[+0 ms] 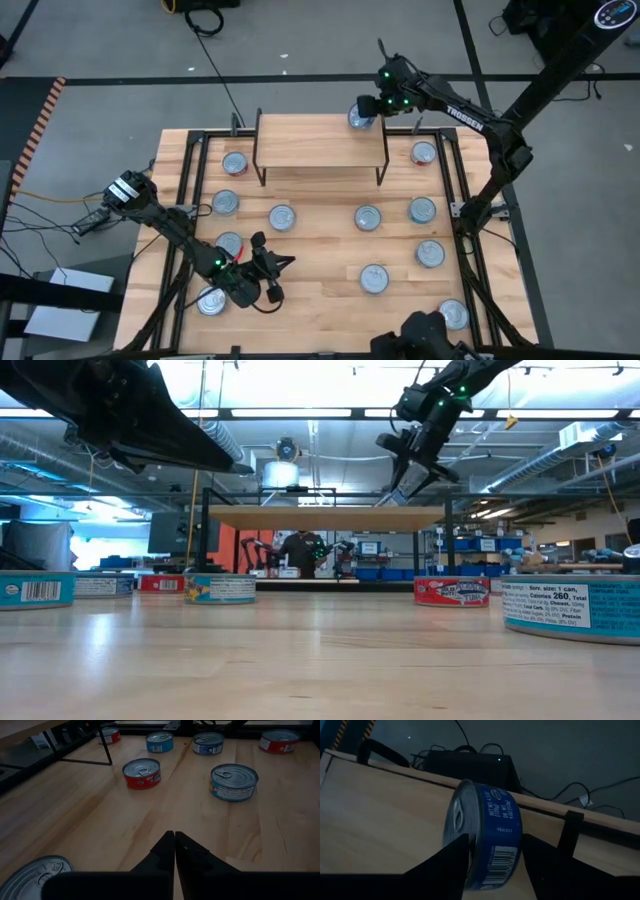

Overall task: Stack canned seafood by type on shelf
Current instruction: Put the blue tuna can on the shelf

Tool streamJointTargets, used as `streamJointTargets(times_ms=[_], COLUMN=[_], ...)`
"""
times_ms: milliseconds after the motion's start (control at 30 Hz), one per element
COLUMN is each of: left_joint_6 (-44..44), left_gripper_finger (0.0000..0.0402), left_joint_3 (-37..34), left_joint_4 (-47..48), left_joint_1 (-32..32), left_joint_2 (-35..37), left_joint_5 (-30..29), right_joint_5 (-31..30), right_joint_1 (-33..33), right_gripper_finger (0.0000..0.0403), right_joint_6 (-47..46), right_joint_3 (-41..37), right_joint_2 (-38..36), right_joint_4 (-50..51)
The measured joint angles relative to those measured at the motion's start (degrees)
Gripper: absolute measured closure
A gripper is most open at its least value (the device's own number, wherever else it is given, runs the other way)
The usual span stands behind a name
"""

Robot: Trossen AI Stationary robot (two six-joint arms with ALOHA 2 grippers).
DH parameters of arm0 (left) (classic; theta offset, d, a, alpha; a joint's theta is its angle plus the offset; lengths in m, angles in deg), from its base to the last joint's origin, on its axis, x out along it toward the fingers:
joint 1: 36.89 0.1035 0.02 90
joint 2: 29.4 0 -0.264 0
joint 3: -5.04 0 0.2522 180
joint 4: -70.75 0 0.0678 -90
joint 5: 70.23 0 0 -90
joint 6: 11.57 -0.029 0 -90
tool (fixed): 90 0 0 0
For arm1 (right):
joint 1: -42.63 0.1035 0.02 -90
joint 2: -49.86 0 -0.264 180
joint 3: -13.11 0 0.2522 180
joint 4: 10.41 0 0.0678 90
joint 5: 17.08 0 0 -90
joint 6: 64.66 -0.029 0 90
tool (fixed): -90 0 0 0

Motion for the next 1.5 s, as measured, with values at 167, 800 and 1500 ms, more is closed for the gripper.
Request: streamJointTargets(times_ms=[167, 800, 1500], left_joint_6=[0.0, 0.1, 0.7], left_gripper_finger=[0.0383, 0.0383, 0.0382], left_joint_3=[0.0, 0.0, 0.0], left_joint_4=[0.0, -3.0, -7.8], left_joint_1=[0.0, 0.0, 4.2], left_joint_2=[0.0, 0.0, 0.0], left_joint_5=[0.0, 0.0, 3.3], right_joint_5=[-2.1, -3.8, -6.5], right_joint_1=[0.6, 5.0, 4.1], right_gripper_finger=[0.0211, 0.0384, 0.0395], right_joint_6=[1.5, 21.8, 23.9], right_joint_3=[0.0, 0.2, 0.2], right_joint_2=[0.3, -0.5, 4.7], right_joint_4=[2.5, -2.4, -1.7])
